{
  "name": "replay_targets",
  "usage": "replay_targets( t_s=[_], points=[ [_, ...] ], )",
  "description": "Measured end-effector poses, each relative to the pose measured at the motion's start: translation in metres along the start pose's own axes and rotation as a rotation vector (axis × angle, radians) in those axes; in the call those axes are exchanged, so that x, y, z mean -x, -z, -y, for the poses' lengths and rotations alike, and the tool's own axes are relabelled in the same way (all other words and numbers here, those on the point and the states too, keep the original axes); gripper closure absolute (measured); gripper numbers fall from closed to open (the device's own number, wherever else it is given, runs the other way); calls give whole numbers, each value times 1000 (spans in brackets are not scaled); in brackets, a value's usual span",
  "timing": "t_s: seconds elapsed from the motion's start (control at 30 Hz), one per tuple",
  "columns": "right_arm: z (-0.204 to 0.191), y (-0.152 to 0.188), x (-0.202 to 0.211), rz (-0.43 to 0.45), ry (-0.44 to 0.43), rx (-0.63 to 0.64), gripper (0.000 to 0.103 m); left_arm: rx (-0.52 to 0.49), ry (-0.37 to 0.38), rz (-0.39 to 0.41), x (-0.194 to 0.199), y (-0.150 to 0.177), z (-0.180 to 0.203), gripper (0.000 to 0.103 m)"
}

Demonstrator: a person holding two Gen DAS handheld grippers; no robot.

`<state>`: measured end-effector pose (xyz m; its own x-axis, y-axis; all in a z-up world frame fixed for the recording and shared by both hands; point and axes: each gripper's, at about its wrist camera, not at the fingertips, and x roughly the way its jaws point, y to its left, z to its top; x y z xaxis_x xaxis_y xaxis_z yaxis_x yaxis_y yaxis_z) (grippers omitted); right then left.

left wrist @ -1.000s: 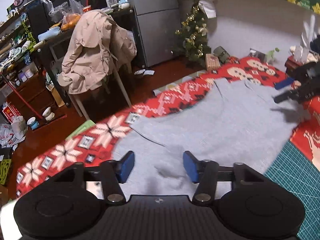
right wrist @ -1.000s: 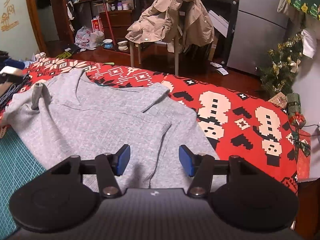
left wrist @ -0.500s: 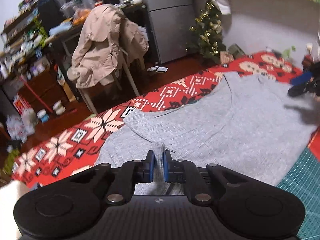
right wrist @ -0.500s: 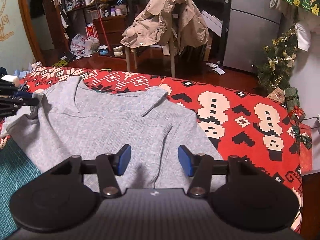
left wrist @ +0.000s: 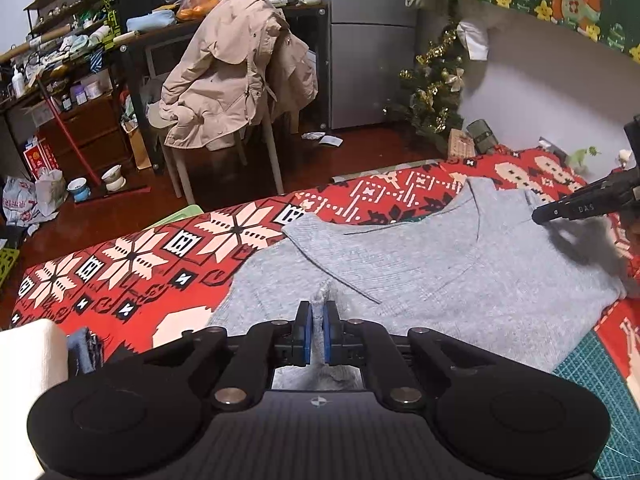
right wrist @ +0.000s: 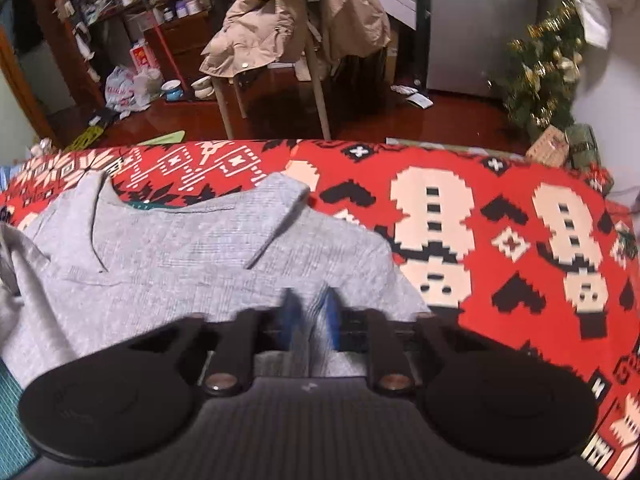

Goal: Fold clothes

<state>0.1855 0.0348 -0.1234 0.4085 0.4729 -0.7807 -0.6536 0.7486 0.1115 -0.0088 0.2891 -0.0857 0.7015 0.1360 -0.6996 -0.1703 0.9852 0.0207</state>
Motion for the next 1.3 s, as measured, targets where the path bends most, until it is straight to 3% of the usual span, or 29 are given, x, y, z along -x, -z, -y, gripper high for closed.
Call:
replay_targets(
  t_s=[0.23, 0.43, 0.5, 0.83, 1.07, 1.13, 1.17, 1.23, 1.3],
  points=[
    [2, 10, 48, 139, 54, 4, 101, 26, 12, 28, 26, 2, -24, 99],
    [14, 9, 80, 248, 89, -16, 101, 121, -8, 62, 31, -8, -54, 100],
    [18, 7, 78, 240, 96, -23, 101, 133, 0, 45, 23, -12, -60, 100],
    [17, 3, 33, 158, 145, -6, 101, -16, -29, -116, -49, -15, -60, 99],
    [15, 2, 19, 153, 175, -1, 101, -13, -48, -92, -65, -26, -63, 99],
    [14, 3, 15, 139, 183, 8, 101, -49, -97, -108, -75, -27, -62, 99],
    [13, 4, 12, 127, 187, 17, 101, -64, -114, -132, -79, -26, -62, 97],
    [13, 5, 8, 113, 196, 22, 97, -93, -149, -178, -87, -24, -63, 80],
    [14, 5, 7, 115, 191, 7, 95, -100, -143, -168, -79, -21, -64, 73]
  ],
)
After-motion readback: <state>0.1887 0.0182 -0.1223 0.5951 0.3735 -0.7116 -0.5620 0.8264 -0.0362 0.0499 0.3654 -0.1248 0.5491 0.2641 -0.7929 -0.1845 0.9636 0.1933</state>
